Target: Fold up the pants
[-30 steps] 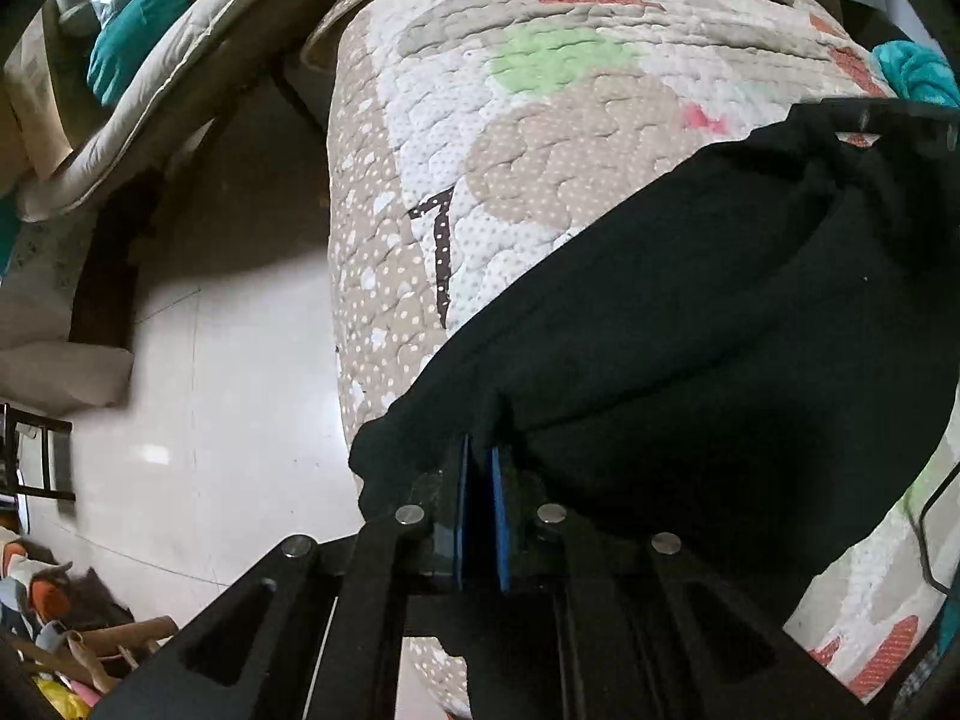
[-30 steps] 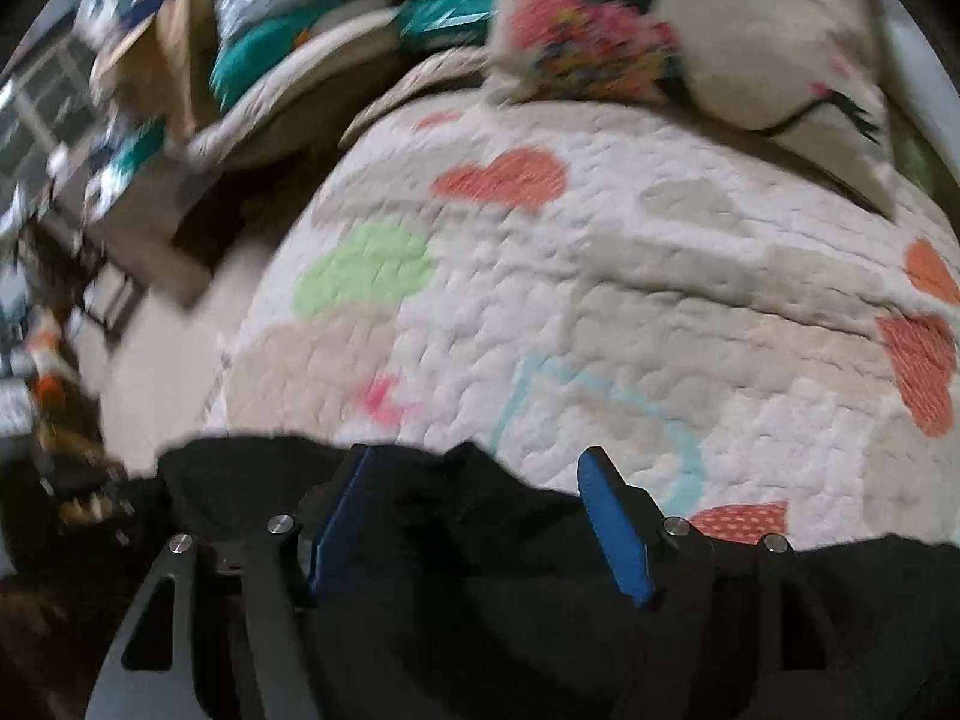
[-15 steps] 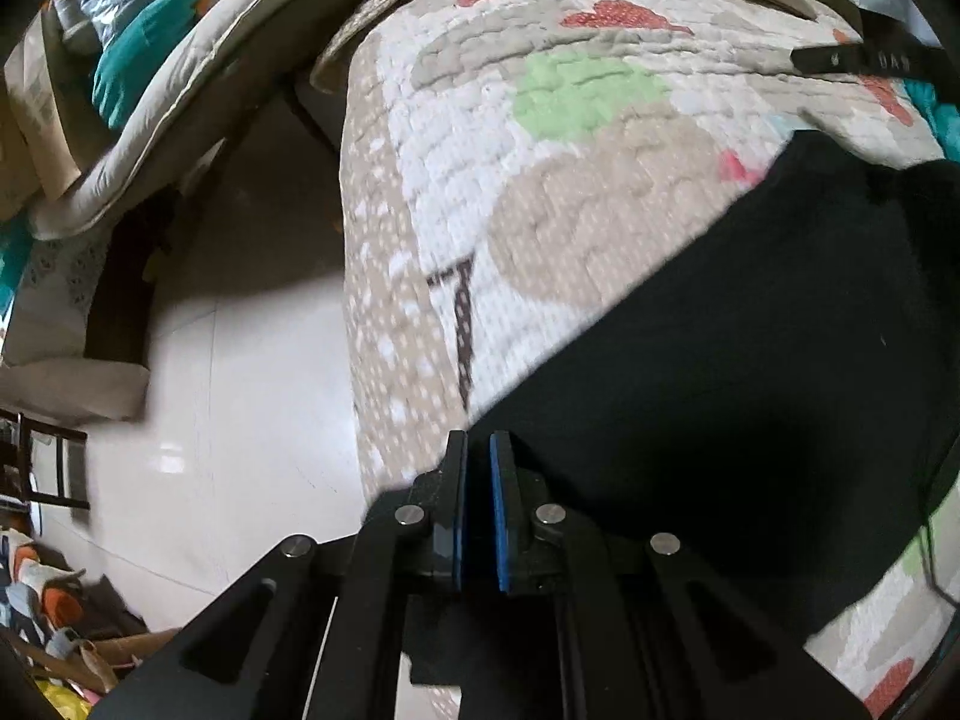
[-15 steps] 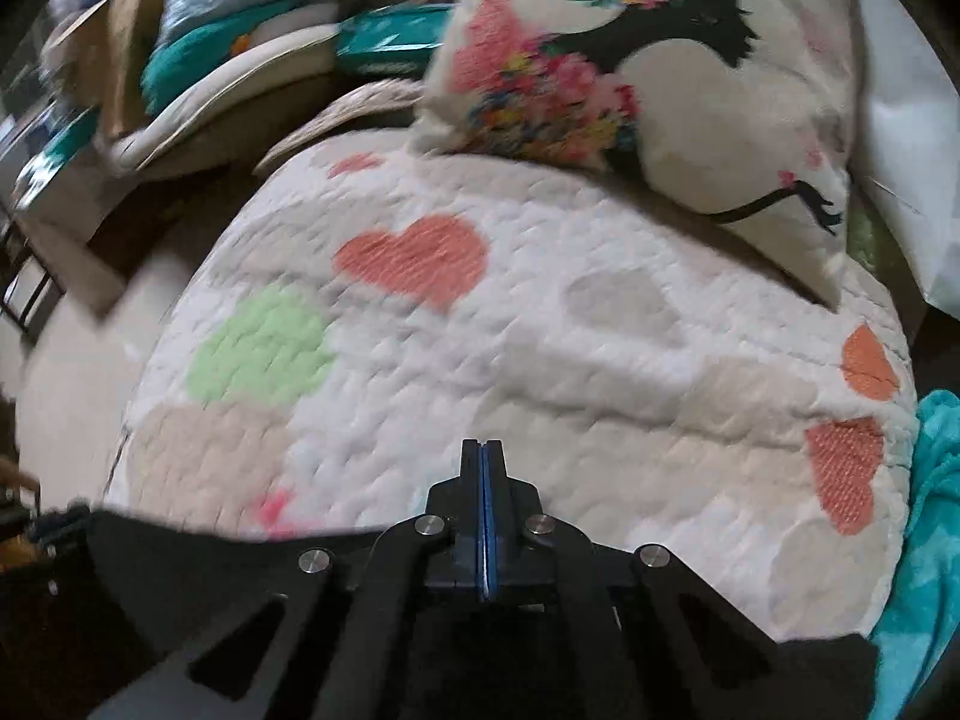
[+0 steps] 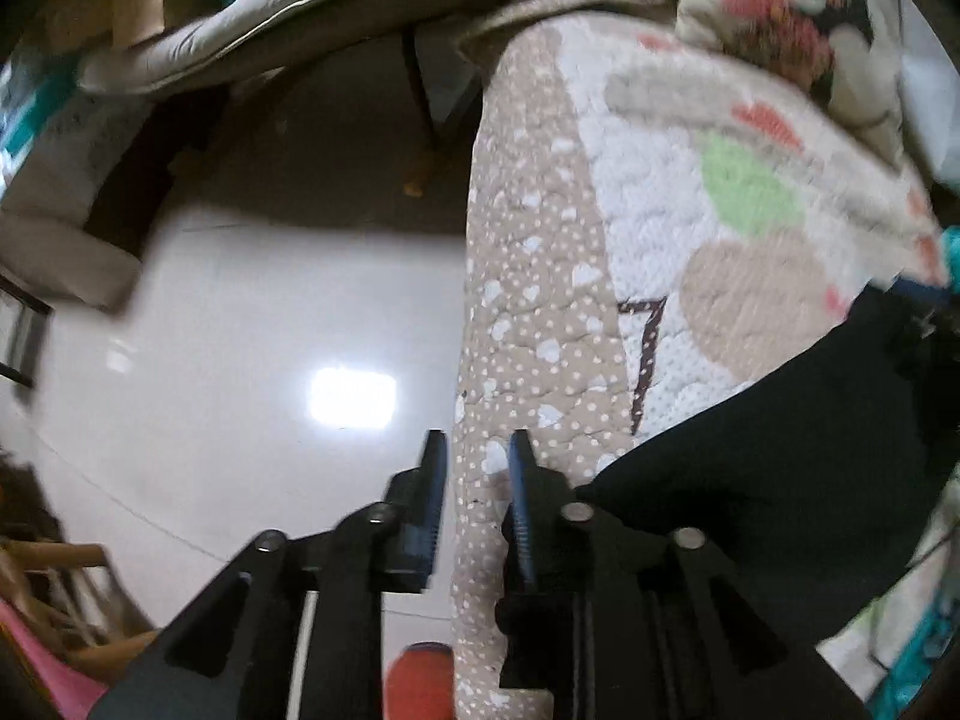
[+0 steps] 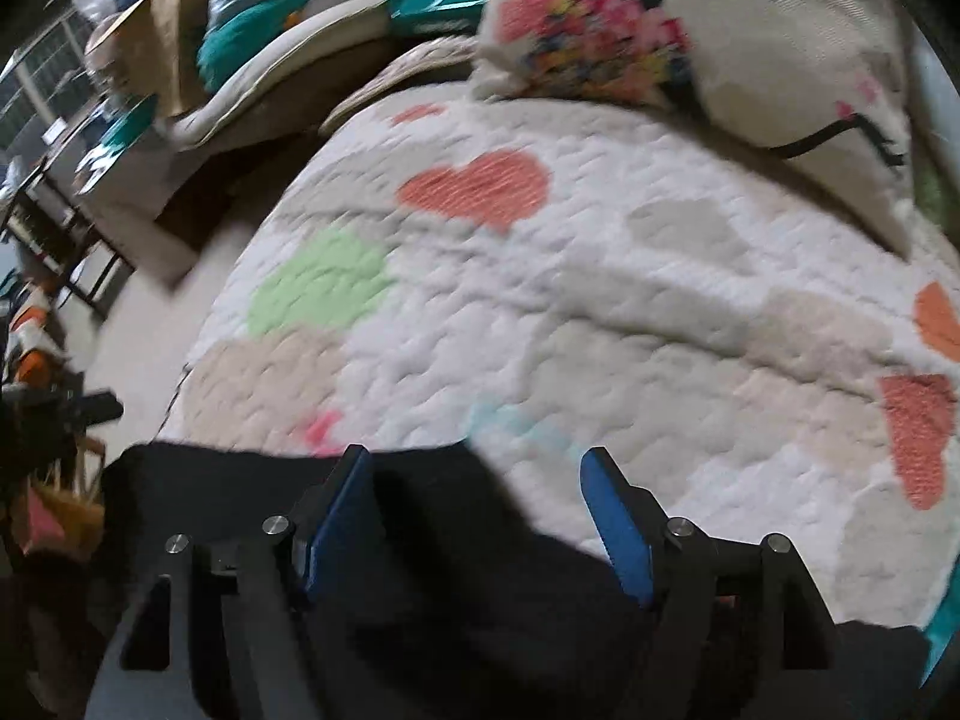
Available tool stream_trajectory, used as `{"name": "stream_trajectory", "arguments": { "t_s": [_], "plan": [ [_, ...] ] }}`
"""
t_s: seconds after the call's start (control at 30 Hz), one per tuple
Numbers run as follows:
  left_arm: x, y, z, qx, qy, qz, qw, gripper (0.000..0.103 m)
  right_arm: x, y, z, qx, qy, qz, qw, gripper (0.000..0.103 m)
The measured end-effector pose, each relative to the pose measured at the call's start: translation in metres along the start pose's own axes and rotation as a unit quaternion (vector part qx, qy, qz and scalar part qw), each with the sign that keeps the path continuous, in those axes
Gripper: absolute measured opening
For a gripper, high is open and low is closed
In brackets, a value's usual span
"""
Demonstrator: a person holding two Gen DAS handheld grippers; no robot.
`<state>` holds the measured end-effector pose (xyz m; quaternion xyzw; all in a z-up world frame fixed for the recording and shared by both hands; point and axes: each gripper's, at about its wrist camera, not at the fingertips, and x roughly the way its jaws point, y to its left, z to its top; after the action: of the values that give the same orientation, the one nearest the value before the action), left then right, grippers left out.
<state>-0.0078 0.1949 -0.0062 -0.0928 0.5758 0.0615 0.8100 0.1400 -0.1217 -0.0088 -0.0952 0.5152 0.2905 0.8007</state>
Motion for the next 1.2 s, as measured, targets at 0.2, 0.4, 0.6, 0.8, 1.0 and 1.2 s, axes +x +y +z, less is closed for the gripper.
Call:
{"name": "stream_trajectory", "arguments": {
  "t_s": [0.2, 0.4, 0.6, 0.8, 1.0, 1.2],
  "plan": [
    [-0.003, -0.008, -0.013, 0.044, -0.002, -0.076, 0.9961, 0.034, 0.027, 0.021, -0.004, -0.052, 0.025, -0.001, 0.998, 0.084],
    [0.013, -0.018, -0.008, 0.049, 0.002, -0.082, 0.9954, 0.034, 0.021, 0.030, -0.002, -0.044, 0.017, 0.011, 0.999, 0.009],
    [0.019, -0.020, -0.001, 0.049, -0.002, -0.088, 0.9949, 0.034, 0.015, 0.015, 0.014, -0.010, -0.010, -0.033, 0.999, 0.006],
    [0.023, -0.016, 0.001, 0.043, 0.000, -0.119, 0.9920, 0.037, 0.014, -0.015, 0.024, 0.033, -0.026, -0.075, 0.996, 0.002],
    [0.026, -0.005, 0.002, 0.038, 0.007, -0.155, 0.9871, 0.048, -0.024, -0.028, 0.009, 0.047, -0.045, -0.081, 0.995, 0.068],
    [0.001, 0.033, 0.004, -0.041, -0.018, -0.132, 0.9902, 0.048, -0.049, 0.058, -0.025, -0.049, -0.032, 0.000, 0.998, 0.067]
  ]
}}
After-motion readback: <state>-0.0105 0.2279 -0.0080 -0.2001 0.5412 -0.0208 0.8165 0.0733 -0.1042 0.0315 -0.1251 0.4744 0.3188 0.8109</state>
